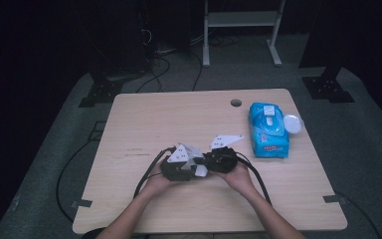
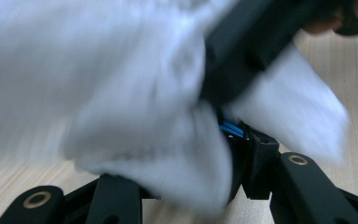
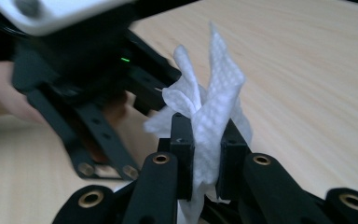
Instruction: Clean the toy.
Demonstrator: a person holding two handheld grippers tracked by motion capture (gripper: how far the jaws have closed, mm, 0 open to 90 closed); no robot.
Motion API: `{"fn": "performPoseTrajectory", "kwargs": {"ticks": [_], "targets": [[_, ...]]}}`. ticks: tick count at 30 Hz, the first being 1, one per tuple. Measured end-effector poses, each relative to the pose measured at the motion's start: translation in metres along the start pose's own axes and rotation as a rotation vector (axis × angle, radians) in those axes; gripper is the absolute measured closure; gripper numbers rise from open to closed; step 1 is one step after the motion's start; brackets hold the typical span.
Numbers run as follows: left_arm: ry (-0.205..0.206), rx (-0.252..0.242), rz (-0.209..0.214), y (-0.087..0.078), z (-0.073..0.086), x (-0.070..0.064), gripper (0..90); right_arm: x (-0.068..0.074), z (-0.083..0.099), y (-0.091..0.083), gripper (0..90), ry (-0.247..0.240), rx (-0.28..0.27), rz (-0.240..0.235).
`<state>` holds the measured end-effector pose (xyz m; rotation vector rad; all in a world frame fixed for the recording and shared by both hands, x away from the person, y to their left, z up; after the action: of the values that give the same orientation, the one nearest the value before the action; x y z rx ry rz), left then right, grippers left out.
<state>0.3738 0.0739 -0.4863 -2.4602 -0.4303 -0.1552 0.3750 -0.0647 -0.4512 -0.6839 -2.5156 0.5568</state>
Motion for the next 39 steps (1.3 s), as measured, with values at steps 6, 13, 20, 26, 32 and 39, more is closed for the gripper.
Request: {"fn": "performPoseTrajectory", "kwargs": {"ticks": [6,13,20,26,32,39], "targets": [[0.009,0.0,-0.005,-0.001,0.0,0.0,57.8,-0.003,-0.002,-0.003,79.6,-0.041,0.019,0.046],[0.031,-0.001,-0.006,-0.002,-0.001,0.005,57.8,-0.026,-0.003,-0.025,79.5,-0.085,0.015,0.191],[0.024,0.005,-0.02,-0.003,0.001,0.009,57.7,0.002,0.001,-0.001,79.5,-0.046,0.028,0.034],[0.027,-0.002,-0.029,-0.006,0.002,0.012,57.8,-0.022,-0.004,-0.015,79.6,-0.045,0.009,0.134],[0.011,-0.015,-0.034,-0.006,0.004,0.015,57.5,-0.059,-0.001,-0.044,79.6,0.017,-0.022,0.229],[-0.003,-0.022,-0.049,-0.008,0.004,0.018,57.2,-0.065,0.004,-0.051,79.5,0.03,-0.026,0.239]]}}
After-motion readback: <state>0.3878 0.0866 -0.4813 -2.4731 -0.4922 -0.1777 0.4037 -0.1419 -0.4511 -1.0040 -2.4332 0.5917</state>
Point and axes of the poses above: each handheld gripper's, and its own axes: y roughly forward along the jaws, z roughly out of its underside, x roughly to its left, the point moved 4 cm from there along y, roughly forward along the jaws, and after that the axes turned 13 degrees about y, right-handed, at the moved point
